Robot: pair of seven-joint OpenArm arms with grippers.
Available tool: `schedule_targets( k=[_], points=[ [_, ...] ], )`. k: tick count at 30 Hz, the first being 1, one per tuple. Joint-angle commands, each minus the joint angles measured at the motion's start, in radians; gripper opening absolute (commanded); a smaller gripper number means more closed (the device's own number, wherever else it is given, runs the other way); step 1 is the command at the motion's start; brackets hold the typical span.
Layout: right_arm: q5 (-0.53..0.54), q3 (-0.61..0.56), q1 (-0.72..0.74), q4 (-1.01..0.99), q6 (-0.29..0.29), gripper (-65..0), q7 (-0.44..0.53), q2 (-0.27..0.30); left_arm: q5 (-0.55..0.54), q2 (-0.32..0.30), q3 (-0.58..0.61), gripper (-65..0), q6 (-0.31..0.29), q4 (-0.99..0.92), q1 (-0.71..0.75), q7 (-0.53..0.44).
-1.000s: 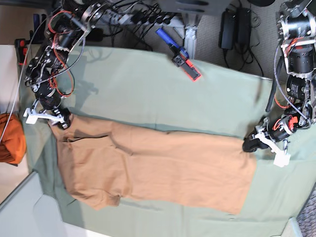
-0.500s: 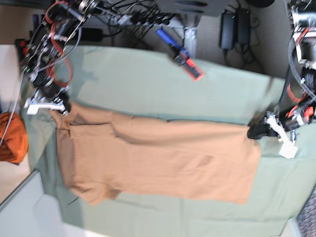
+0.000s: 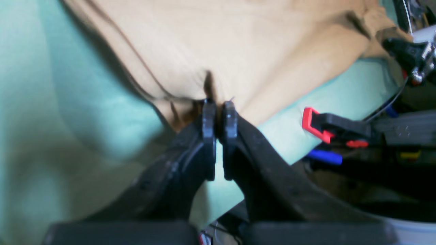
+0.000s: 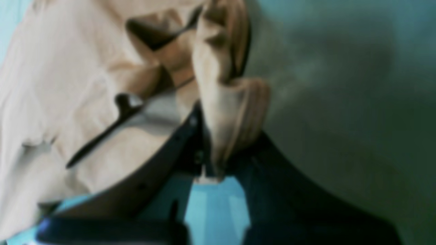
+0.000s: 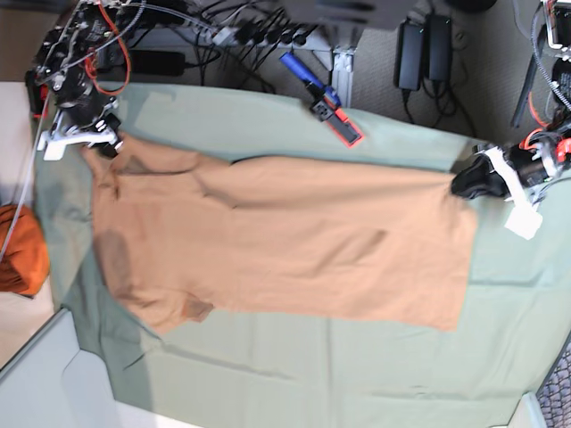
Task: Fold the T-shirt properly
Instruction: 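Lift the shirt with both grippers and drag it toward the right arm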
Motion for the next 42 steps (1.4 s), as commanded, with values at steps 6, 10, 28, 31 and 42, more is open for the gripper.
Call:
schedule_targets(
  k=[6, 10, 28, 31, 42],
  points=[
    [-0.003, 0.005, -0.118, 0.124, 0.071, -65.0, -0.004, 0.017, -0.029, -0.028, -0.064, -64.8, -0.016, 0.025, 0.058, -0.01],
    [-0.003, 0.008, -0.163, 0.161, 0.071, -65.0, 0.0, 0.017, -0.027, -0.03, -0.07, -64.8, -0.016, 0.06, 0.093, -0.011],
    [-0.056, 0.008, -0.166, 0.175, 0.072, -32.9, 0.077, 0.016, -0.025, -0.032, -0.121, -29.8, -0.016, 0.081, 0.106, -0.019],
    [-0.084, 0.02, -0.166, 0.217, 0.072, -32.9, 0.073, 0.016, -0.027, -0.046, -0.165, -29.8, -0.016, 0.098, 0.104, -0.02],
    [-0.11, 0.103, -0.059, 0.381, 0.071, -32.9, 0.083, 0.026, -0.027, -0.108, -0.217, -29.8, -0.016, 0.236, 0.104, -0.037]
  ],
)
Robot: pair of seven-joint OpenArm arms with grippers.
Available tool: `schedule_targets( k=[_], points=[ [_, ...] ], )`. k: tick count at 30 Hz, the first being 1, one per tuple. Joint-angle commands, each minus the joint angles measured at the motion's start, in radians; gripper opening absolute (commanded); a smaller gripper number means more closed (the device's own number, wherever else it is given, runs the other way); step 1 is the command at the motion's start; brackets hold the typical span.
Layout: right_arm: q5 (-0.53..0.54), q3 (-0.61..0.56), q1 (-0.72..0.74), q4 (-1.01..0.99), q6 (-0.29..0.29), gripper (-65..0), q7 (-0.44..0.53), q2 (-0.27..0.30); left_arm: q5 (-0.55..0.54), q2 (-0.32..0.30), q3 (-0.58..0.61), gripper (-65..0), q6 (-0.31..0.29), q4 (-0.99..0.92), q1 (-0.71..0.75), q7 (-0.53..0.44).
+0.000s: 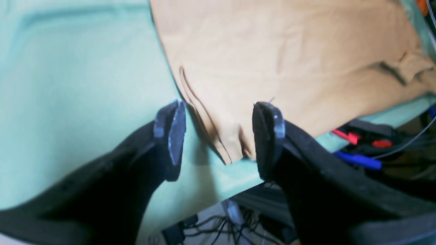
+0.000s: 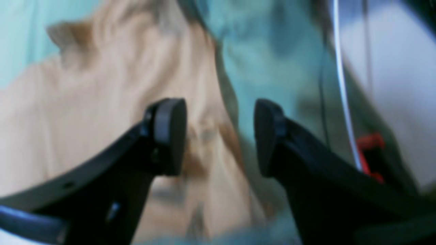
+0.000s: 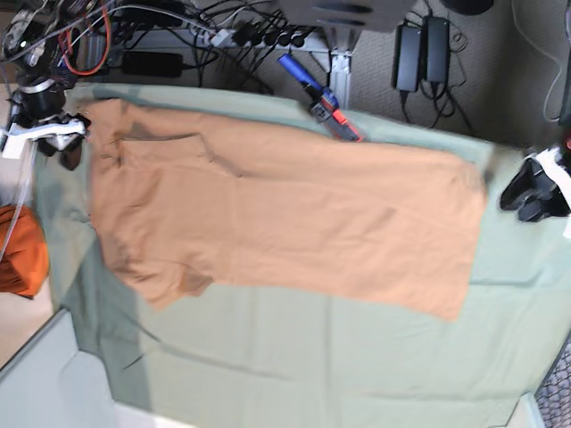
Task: Fold the T-shirt properly
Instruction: 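Lift the shirt with both grippers and drag it toward the right arm, then grasp the opposite shirt edge with both grippers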
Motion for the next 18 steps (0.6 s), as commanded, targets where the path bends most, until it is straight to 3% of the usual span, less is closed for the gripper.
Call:
schedule_targets(
  k=[1, 8, 18],
  points=[
    [-0.007, -0.001, 0.043, 0.003, 0.069, -32.9, 0.04, 0.026, -0.019, -0.017, -0.008, -29.8, -0.016, 0.025, -0.005, -0.02],
    [-0.088, -0.13, 0.356, -0.256, 0.069, -32.9, 0.098, 0.092, -0.016, -0.034, -0.006, -29.8, -0.016, 0.045, -0.003, -0.018],
    [-0.274, -0.41, 0.81, -0.945, 0.068, -32.9, 0.225, 0.208, -0.013, -0.056, -0.006, -29.8, -0.016, 0.045, 0.004, -0.016]
  ],
)
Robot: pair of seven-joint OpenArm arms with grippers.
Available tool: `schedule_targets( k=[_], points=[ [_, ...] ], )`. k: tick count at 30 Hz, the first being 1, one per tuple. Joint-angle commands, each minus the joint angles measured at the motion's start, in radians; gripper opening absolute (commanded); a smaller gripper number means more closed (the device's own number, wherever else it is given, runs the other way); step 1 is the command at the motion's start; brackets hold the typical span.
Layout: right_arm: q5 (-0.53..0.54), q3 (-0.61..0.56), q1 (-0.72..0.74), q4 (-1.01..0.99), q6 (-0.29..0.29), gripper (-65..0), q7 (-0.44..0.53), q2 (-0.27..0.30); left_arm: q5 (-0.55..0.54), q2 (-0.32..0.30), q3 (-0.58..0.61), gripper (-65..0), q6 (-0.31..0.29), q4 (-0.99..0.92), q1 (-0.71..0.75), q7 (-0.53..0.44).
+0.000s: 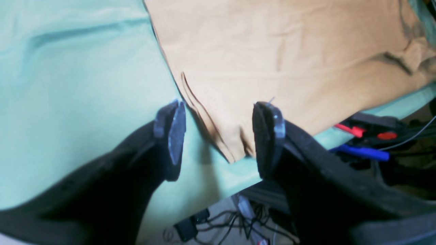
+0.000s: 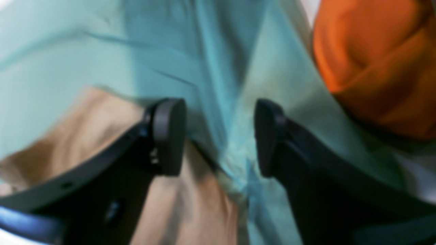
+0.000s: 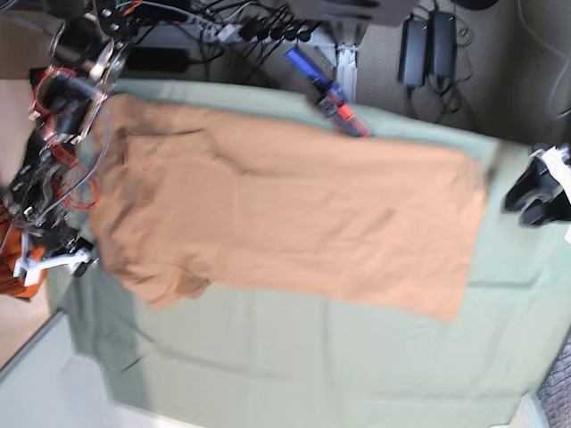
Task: Fold the T-shirt properly
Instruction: 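Grasp the opposite shirt edge with both grippers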
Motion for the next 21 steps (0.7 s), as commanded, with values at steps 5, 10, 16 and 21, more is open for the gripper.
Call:
schedule_targets(
  k=[5, 10, 16, 21],
  points=[
    [0.001, -0.149, 0.099, -0.098, 0.08, -32.9, 0.028, 0.023, -0.021, -0.016, -0.009, -29.8, -0.016, 0.015, 0.009, -0.019],
    [0.004, -0.272, 0.098, -0.098, 0.085, -32.9, 0.027, 0.018, -0.021, -0.016, -0.009, -29.8, -0.016, 0.015, 0.01, -0.02],
    [0.003, -0.302, 0.097, -0.098, 0.085, -32.9, 0.023, 0.018, -0.021, -0.016, -0.009, -29.8, -0.016, 0.015, 0.009, -0.029],
    [-0.011, -0.302, 0.079, -0.098, 0.084, -46.8, 0.042, 0.019, -0.02, -0.015, -0.009, -29.8, -0.016, 0.014, 0.009, -0.049]
  ],
)
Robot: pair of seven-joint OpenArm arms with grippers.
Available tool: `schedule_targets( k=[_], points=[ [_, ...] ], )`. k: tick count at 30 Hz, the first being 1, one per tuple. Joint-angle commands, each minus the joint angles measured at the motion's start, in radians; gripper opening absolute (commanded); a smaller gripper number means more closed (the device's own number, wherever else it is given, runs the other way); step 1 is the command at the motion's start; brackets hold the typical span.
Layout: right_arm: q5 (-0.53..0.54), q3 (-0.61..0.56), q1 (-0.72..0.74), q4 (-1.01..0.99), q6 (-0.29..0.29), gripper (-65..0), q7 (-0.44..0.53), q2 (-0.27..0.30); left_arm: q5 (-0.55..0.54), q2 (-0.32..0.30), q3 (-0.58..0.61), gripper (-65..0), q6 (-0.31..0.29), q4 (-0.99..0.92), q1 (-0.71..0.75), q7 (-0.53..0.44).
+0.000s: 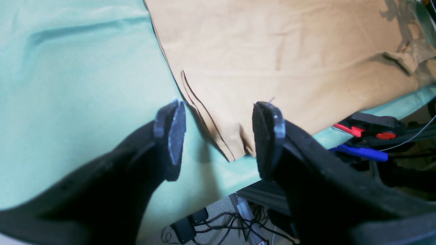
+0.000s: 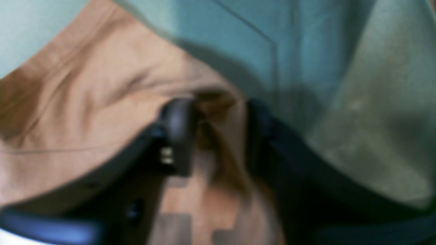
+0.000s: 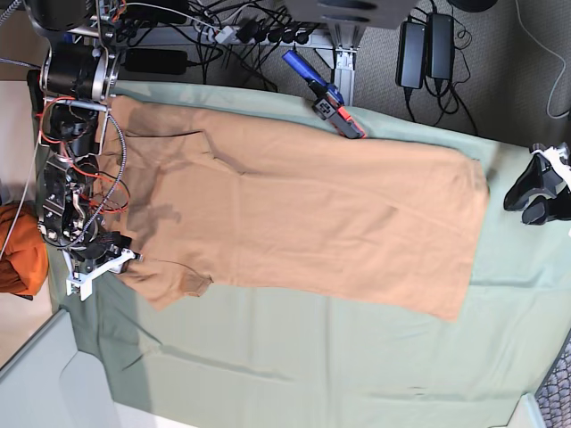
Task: Fold the T-shirt properly
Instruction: 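Grasp the opposite shirt edge with both grippers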
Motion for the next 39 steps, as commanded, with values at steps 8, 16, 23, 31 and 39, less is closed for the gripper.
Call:
schedule_targets(
  k=[8, 16, 23, 31, 39],
  points=[
    [0.006, 0.004, -0.026, 0.016, 0.079, -65.0, 0.06, 0.019, 0.11, -0.014, 0.015, -29.8, -0.016, -0.038, -0.127, -0.135],
    [0.006, 0.004, -0.039, 0.016, 0.079, -65.0, 0.06, 0.019, 0.232, 0.0, 0.246, -29.8, -0.016, -0.399, -0.45, -0.222],
    [0.01, 0.004, -0.039, 0.016, 0.079, -65.0, 0.059, 0.019, 0.365, 0.078, 0.381, -29.8, -0.016, -0.819, -0.706, -0.367],
    [0.01, 0.004, -0.04, 0.016, 0.079, -65.0, 0.059, 0.019, 0.423, 0.164, 0.396, -29.8, -0.016, -1.073, -0.812, -0.439],
    [0.025, 0.004, -0.039, 0.016, 0.079, -65.0, 0.06, 0.019, 0.385, 0.2, 0.396, -29.8, -0.016, -1.072, -0.811, -0.345]
  ],
)
